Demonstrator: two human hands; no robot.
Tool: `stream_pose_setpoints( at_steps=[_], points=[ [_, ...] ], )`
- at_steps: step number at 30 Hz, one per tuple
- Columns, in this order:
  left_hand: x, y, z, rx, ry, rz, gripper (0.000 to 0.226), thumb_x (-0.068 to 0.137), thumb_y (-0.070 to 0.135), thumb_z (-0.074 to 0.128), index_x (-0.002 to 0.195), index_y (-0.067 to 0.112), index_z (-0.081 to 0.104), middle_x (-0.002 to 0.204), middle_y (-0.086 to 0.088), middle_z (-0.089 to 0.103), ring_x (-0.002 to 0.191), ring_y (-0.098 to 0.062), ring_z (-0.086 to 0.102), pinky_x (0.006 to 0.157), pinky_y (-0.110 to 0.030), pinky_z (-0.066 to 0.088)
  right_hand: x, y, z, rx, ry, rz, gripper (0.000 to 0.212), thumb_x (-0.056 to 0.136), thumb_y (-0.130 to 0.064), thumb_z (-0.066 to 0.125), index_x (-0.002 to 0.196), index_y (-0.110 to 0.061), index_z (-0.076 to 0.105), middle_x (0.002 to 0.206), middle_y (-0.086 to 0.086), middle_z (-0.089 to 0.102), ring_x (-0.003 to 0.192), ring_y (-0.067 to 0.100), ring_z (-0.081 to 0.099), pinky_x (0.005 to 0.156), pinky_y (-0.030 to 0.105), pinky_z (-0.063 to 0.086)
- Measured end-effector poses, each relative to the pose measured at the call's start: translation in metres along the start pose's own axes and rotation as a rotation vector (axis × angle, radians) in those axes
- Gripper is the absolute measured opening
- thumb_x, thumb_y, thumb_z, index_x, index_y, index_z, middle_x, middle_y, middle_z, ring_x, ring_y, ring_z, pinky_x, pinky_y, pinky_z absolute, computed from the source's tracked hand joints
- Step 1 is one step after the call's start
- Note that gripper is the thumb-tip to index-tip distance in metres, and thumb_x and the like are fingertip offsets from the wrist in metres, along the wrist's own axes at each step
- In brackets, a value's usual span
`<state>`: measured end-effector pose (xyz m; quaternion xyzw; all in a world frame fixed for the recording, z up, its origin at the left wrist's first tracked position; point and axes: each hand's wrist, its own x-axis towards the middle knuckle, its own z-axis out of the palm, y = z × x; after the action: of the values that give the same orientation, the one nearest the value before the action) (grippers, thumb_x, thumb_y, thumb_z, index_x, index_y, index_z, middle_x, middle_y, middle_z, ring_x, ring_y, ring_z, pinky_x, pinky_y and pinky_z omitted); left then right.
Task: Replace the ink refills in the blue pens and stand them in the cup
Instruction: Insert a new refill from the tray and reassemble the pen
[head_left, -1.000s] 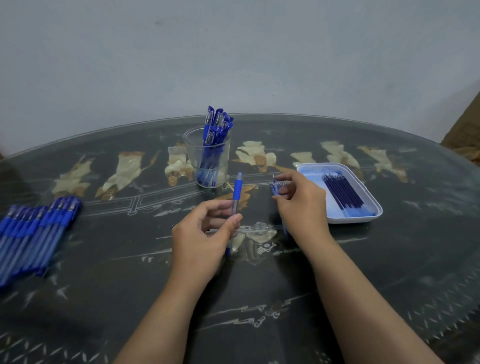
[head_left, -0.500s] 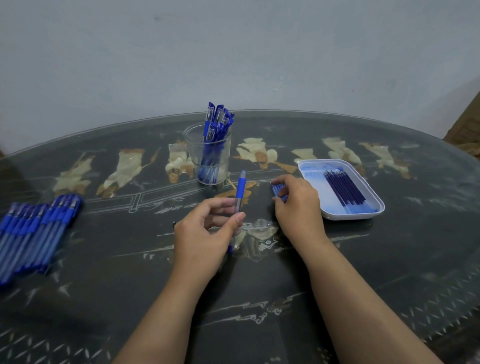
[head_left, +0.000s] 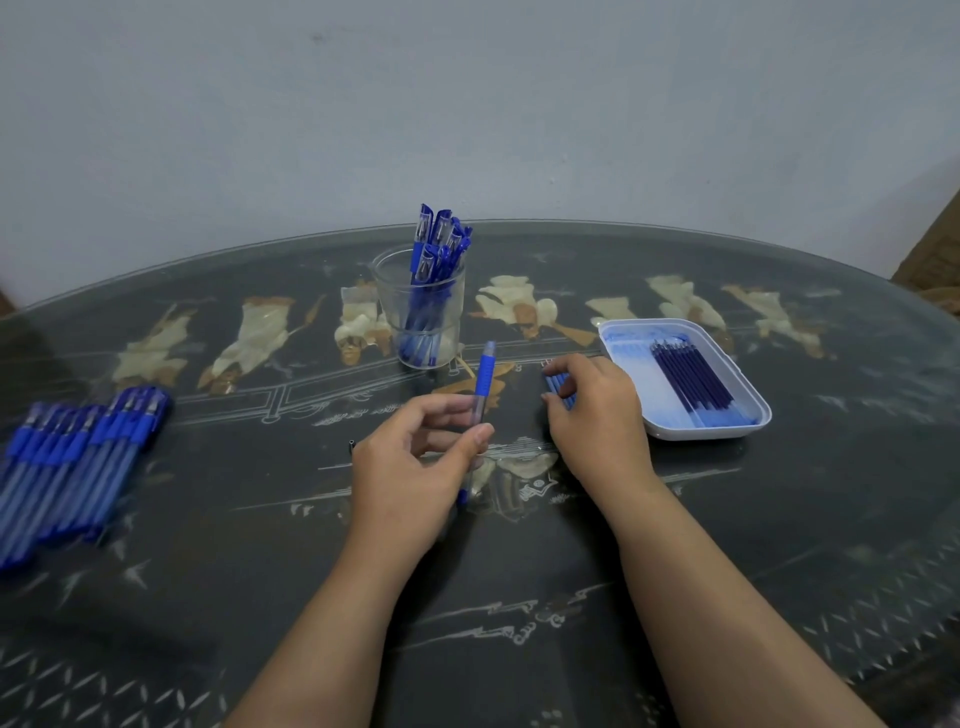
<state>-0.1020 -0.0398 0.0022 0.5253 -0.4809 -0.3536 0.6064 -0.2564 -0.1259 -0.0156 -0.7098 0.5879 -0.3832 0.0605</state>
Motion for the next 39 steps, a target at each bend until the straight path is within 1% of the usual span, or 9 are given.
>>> stream_pose_setpoints(
  at_steps=[2,8,11,13,15,20,27,34,39],
  points=[
    [0.0,0.0,0.0,-0.007,0.004,-0.002,0.022,0.078,0.001,0.076,0.095,0.014,0.071,0.085,-0.003,0.073,0.076,-0.021,0.072,0.067,-0.024,0.058,0.0,0.0,0.001,-0.008,0.024,-0.027,0.021,0.084,-0.006,0.068,0.105,-0.011,0.067,0.092,0.009,0.063,0.092,0.025,0.055,0.077,0.027,0.038],
    [0.0,0.001,0.0,-0.021,0.012,-0.008,0.022,0.077,0.0,0.076,0.094,0.014,0.072,0.084,-0.002,0.074,0.076,-0.022,0.072,0.067,-0.023,0.058,0.002,-0.004,-0.013,0.022,0.233,-0.077,0.01,0.087,-0.01,0.064,0.097,-0.008,0.067,0.082,0.006,0.062,0.081,0.021,0.055,0.07,0.017,0.027],
    [0.0,0.001,0.0,-0.019,0.007,-0.009,0.022,0.077,0.0,0.076,0.094,0.013,0.072,0.084,-0.003,0.073,0.076,-0.022,0.072,0.068,-0.025,0.059,0.007,0.008,-0.033,-0.021,0.323,0.062,0.013,0.086,-0.006,0.06,0.096,-0.007,0.069,0.086,0.009,0.065,0.087,0.028,0.055,0.074,0.024,0.031],
    [0.0,0.001,-0.001,-0.012,0.001,-0.007,0.022,0.077,0.0,0.076,0.095,0.013,0.072,0.084,-0.003,0.073,0.077,-0.022,0.072,0.069,-0.027,0.06,0.008,0.024,-0.045,-0.118,0.334,0.176,0.02,0.085,-0.003,0.056,0.097,-0.007,0.071,0.092,0.013,0.067,0.094,0.034,0.053,0.08,0.034,0.034],
    [0.0,0.0,-0.001,-0.007,-0.002,-0.007,0.022,0.077,0.0,0.076,0.095,0.013,0.072,0.084,-0.002,0.073,0.077,-0.022,0.072,0.069,-0.027,0.06,0.007,0.036,-0.054,-0.263,0.31,0.257,0.026,0.082,-0.002,0.055,0.099,-0.009,0.073,0.097,0.016,0.068,0.095,0.04,0.051,0.081,0.039,0.035],
    [0.0,0.0,0.0,0.002,-0.001,-0.006,0.022,0.077,0.0,0.076,0.096,0.012,0.072,0.084,-0.002,0.073,0.077,-0.023,0.072,0.071,-0.03,0.06,0.003,0.039,-0.056,-0.429,0.137,0.381,0.031,0.081,-0.006,0.054,0.103,-0.016,0.073,0.101,0.012,0.067,0.098,0.036,0.052,0.083,0.038,0.031],
    [-0.001,0.0,-0.002,0.023,-0.011,-0.002,0.022,0.078,0.003,0.076,0.094,0.017,0.072,0.085,0.001,0.073,0.078,-0.02,0.072,0.07,-0.025,0.059,0.004,0.043,-0.052,-0.45,0.086,0.399,0.03,0.086,-0.009,0.052,0.106,-0.017,0.072,0.103,0.008,0.065,0.101,0.031,0.054,0.087,0.037,0.029],
    [-0.001,0.001,-0.001,0.025,-0.01,0.002,0.022,0.078,0.002,0.076,0.094,0.015,0.072,0.084,0.001,0.073,0.077,-0.02,0.072,0.07,-0.025,0.059,0.005,0.04,-0.053,-0.438,0.054,0.452,0.034,0.084,-0.009,0.052,0.11,-0.022,0.069,0.104,0.005,0.065,0.102,0.03,0.053,0.089,0.037,0.028],
    [-0.001,0.002,-0.001,0.031,-0.01,0.003,0.022,0.078,0.002,0.076,0.094,0.016,0.072,0.084,0.003,0.073,0.077,-0.019,0.072,0.071,-0.026,0.06,0.007,0.042,-0.052,-0.389,0.05,0.472,0.036,0.081,-0.005,0.052,0.106,-0.023,0.069,0.097,0.0,0.068,0.081,0.022,0.05,0.08,0.034,0.021]
  ],
)
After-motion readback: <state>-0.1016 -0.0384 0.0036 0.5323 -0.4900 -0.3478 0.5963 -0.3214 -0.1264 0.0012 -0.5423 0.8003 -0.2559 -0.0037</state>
